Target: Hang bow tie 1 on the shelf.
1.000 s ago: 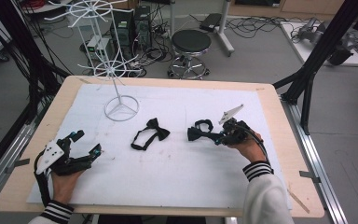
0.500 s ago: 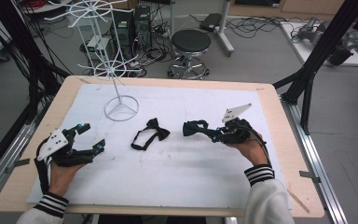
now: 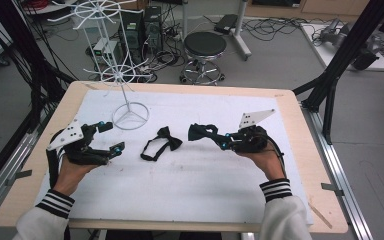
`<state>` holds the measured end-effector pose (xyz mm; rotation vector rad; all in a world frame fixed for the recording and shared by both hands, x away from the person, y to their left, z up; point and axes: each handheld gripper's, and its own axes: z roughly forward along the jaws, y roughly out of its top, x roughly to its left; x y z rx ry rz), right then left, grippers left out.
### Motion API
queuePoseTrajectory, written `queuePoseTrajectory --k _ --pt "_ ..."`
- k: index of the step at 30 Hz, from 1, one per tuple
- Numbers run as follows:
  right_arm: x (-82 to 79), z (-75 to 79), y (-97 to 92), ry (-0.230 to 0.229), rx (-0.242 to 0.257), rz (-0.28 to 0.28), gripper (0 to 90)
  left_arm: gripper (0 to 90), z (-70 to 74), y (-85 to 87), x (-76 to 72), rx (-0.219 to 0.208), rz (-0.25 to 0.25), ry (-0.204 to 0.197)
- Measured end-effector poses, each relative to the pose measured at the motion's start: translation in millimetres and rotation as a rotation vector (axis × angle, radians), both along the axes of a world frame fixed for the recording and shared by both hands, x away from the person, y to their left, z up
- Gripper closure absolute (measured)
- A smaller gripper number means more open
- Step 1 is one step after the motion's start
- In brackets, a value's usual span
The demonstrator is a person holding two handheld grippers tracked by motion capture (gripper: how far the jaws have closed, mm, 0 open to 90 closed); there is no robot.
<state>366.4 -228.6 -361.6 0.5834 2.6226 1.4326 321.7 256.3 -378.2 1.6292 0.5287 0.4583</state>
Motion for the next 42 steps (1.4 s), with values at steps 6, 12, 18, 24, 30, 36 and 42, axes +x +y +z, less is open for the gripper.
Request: queuePoseTrajectory --k 6,12,18,24,30,36,42 --pt "-2.4 5.0 11.2 -0.019 0.023 0.028 80.5 15.2 12.0 -10.9 6.1 0.017 -0.077 0.016" --pt "-5.9 13.0 26.8 -0.041 0.033 0.062 80.5 15.2 22.9 -28.6 11.3 0.035 -0.167 0.033" --pt "-9.6 19.3 42.4 -0.056 0.031 0.102 80.5 15.3 30.6 -53.9 14.0 0.041 -0.244 0.041" --pt "-11.8 21.6 54.7 -0.071 0.02 0.133 80.5 15.8 37.7 -77.7 16.0 0.059 -0.313 0.053" --pt "-14.3 22.5 63.0 -0.082 0.014 0.155 80.4 18.2 40.4 -93.4 17.8 0.083 -0.366 0.063" --pt "-15.5 22.1 66.8 -0.087 0.005 0.17 80.3 25.2 38.4 -99.9 18.6 0.095 -0.406 0.073" --pt "-14.7 21.8 70.7 -0.087 0.006 0.18 80.4 34.0 37.4 -102.2 20.7 0.095 -0.428 0.083"
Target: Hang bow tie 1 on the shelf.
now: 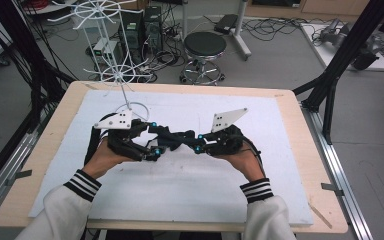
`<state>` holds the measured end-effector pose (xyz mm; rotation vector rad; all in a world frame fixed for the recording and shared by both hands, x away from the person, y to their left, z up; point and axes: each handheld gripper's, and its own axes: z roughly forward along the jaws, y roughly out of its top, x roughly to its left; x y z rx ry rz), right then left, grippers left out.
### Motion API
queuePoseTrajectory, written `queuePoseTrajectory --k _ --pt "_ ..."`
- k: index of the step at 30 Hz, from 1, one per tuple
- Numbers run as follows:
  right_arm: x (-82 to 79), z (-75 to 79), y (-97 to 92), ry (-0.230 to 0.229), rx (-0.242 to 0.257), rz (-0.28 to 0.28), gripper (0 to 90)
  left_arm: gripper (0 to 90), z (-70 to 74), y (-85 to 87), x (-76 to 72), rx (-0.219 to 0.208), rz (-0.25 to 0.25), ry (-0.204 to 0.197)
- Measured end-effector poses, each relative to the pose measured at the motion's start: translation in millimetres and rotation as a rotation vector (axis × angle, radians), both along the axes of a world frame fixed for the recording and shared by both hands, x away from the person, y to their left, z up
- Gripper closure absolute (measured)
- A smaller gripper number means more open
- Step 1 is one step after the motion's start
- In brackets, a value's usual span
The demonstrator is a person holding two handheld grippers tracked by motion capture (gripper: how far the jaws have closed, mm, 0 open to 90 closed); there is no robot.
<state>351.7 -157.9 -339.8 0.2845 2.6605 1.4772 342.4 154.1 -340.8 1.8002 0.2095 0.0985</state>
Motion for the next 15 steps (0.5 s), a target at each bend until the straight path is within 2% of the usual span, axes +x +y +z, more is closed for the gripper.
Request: queuePoseTrajectory --k 2,3,10,12,13,15 --pt "0.2 -0.4 1.6 -0.003 -0.003 0.003 80.3 36.7 -0.9 -1.0 0.4 0.008 -0.003 0.003" --pt "0.1 -0.7 2.8 -0.001 -0.007 0.003 80.4 40.8 -1.2 -1.0 0.6 0.015 -0.004 0.006" --pt "0.0 -1.2 5.0 -0.005 -0.023 0.003 80.4 49.7 -1.9 -1.6 1.2 0.031 0.008 0.006" --pt "0.0 -1.6 5.5 -0.01 -0.03 0.002 80.3 53.8 -1.6 -1.7 1.1 0.039 0.014 0.006" --pt "-0.1 -1.8 5.9 -0.011 -0.033 0.0 80.3 59.9 -1.5 -1.7 1.0 0.039 0.015 0.003" --pt "-0.2 -1.9 6.2 -0.011 -0.035 -0.001 80.3 61.7 -1.2 -2.2 0.6 0.037 0.022 0.006"
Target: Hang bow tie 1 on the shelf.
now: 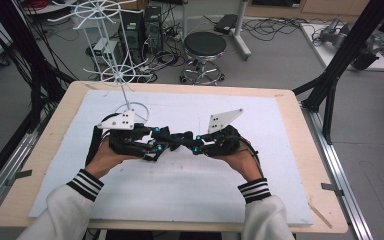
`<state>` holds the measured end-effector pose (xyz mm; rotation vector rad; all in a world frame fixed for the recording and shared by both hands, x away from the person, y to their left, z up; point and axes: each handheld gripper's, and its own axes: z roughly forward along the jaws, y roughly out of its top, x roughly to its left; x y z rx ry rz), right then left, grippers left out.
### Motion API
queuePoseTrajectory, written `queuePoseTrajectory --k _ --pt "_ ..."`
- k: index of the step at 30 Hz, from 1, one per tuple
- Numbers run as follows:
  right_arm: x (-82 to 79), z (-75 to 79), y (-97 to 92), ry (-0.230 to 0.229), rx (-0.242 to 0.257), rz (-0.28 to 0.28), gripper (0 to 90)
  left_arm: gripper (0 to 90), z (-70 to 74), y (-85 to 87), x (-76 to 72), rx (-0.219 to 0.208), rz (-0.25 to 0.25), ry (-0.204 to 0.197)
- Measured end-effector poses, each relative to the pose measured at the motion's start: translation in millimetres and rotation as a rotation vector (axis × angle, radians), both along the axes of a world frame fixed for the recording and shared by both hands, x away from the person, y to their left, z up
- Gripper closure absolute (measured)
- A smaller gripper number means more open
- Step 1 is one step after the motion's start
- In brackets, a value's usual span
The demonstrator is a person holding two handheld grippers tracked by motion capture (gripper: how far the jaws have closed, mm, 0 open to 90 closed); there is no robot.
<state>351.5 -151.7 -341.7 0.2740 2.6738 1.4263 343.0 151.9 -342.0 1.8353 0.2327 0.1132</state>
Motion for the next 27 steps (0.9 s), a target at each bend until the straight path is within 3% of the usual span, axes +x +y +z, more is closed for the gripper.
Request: queuePoseTrajectory --k 5,8,20,21,22,23,24,25,27 --pt "-0.2 -0.3 0.9 0.001 -0.004 -0.004 80.3 76.7 0.2 -1.1 -1.6 0.016 -0.006 0.008" --pt "0.0 -0.2 0.8 0.002 -0.003 -0.003 80.3 81.0 0.6 -0.8 -1.4 0.017 0.0 0.006" --pt "0.0 -0.1 1.5 -0.015 0.001 -0.007 74.9 83.8 1.4 -0.3 -2.6 0.017 0.013 0.007" --pt "-0.3 0.0 1.6 -0.017 0.005 -0.013 68.8 83.8 1.6 0.2 -2.7 0.02 0.018 0.005" --pt "-0.6 0.2 1.5 -0.019 0.012 -0.031 56.3 83.8 1.6 0.6 -2.7 0.022 0.026 0.005" --pt "0.3 -1.5 2.5 -0.015 0.06 -0.091 18.5 83.9 1.7 1.4 -2.5 0.018 0.028 0.009" --pt "0.3 -1.5 2.5 -0.015 0.06 -0.091 18.5 83.9 1.9 2.1 -2.3 0.019 0.029 0.007" --pt "0.1 -1.8 2.9 -0.011 0.074 -0.123 9.7 83.9 2.6 3.3 -2.4 0.021 0.034 0.001" --pt "-1.5 0.9 0.3 -0.059 0.077 -0.14 8.2 83.9 3.3 5.0 -2.7 0.012 0.037 -0.001"
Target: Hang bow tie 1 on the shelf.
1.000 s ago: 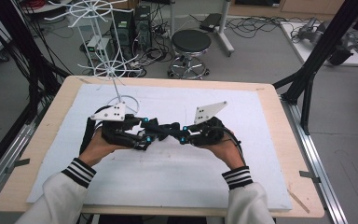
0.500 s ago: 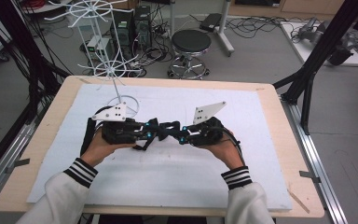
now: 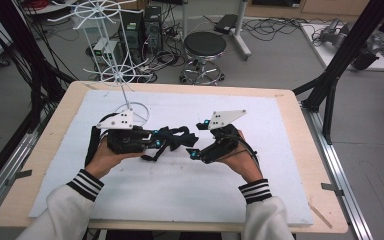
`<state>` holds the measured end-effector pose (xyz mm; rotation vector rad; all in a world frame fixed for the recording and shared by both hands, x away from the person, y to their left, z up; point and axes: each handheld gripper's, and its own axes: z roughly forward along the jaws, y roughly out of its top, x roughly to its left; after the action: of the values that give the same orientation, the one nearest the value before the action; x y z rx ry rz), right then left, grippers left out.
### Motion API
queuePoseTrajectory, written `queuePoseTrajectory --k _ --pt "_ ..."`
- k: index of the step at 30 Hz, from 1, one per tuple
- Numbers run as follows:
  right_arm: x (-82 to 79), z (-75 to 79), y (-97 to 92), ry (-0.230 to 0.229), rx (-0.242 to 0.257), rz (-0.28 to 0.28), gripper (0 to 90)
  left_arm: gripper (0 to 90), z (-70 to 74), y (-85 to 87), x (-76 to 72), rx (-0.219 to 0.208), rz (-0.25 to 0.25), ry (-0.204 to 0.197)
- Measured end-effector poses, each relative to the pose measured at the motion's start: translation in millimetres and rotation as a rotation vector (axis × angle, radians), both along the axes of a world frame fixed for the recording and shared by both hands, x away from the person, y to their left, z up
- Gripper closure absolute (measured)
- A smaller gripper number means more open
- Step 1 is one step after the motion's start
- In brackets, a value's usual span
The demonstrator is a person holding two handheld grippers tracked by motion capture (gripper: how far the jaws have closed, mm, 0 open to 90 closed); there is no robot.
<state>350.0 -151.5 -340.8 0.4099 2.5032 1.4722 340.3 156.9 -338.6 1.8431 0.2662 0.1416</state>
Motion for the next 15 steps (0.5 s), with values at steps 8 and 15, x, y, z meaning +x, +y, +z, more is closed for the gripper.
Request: queuePoseTrajectory --k 8,15 --pt "-4.4 7.7 -11.1 -0.027 0.073 -0.044 0.8 83.8 3.8 8.8 -1.2 -0.025 0.028 -0.007" --pt "-11.8 4.3 -27.7 -0.045 0.114 -0.103 0.8 83.8 10.3 21.9 -1.5 -0.045 0.057 -0.027"
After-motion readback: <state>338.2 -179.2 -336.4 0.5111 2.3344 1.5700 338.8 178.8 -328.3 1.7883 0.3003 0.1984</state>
